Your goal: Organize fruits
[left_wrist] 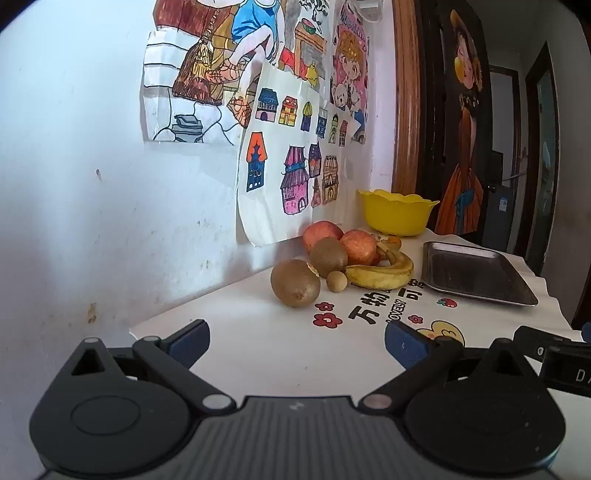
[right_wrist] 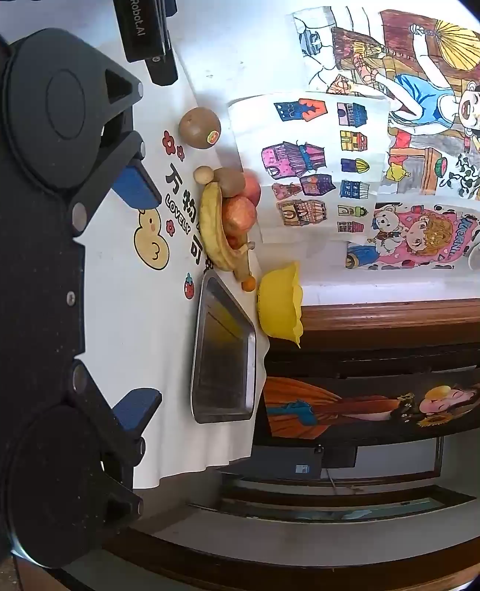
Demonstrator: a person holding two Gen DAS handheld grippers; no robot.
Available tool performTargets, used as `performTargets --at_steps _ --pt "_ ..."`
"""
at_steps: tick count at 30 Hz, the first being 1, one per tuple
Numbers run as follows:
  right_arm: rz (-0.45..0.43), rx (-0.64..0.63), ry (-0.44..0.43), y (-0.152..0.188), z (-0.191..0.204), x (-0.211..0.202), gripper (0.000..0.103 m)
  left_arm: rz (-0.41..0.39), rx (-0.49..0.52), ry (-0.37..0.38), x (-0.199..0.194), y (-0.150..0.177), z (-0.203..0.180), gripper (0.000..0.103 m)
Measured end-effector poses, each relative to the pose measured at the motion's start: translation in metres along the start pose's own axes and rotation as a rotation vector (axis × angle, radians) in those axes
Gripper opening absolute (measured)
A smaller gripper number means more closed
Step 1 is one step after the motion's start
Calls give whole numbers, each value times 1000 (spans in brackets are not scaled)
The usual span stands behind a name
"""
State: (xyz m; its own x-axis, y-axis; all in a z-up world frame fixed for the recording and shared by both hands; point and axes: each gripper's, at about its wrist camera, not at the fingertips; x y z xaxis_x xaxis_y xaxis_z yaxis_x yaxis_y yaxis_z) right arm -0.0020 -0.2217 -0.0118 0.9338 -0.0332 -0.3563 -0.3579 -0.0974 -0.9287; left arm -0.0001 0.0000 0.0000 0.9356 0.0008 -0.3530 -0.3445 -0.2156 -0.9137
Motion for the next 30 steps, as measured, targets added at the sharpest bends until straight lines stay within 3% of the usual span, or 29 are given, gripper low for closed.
performTargets --at_steps 30 --pt "17 9 -6 2 -2 3 102 9 3 -4 0 0 0 103"
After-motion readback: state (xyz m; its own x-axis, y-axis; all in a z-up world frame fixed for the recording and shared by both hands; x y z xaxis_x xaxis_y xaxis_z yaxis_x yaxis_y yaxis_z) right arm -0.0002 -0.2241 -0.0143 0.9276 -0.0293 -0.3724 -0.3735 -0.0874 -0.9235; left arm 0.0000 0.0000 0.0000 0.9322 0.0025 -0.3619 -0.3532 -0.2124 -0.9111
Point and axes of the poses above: each gripper's, at about its wrist camera, not at the fingertips, and x roughly the way its jaws point, z to its left, y to its underside, and after that the axes turned 10 degrees about -x, right-handed
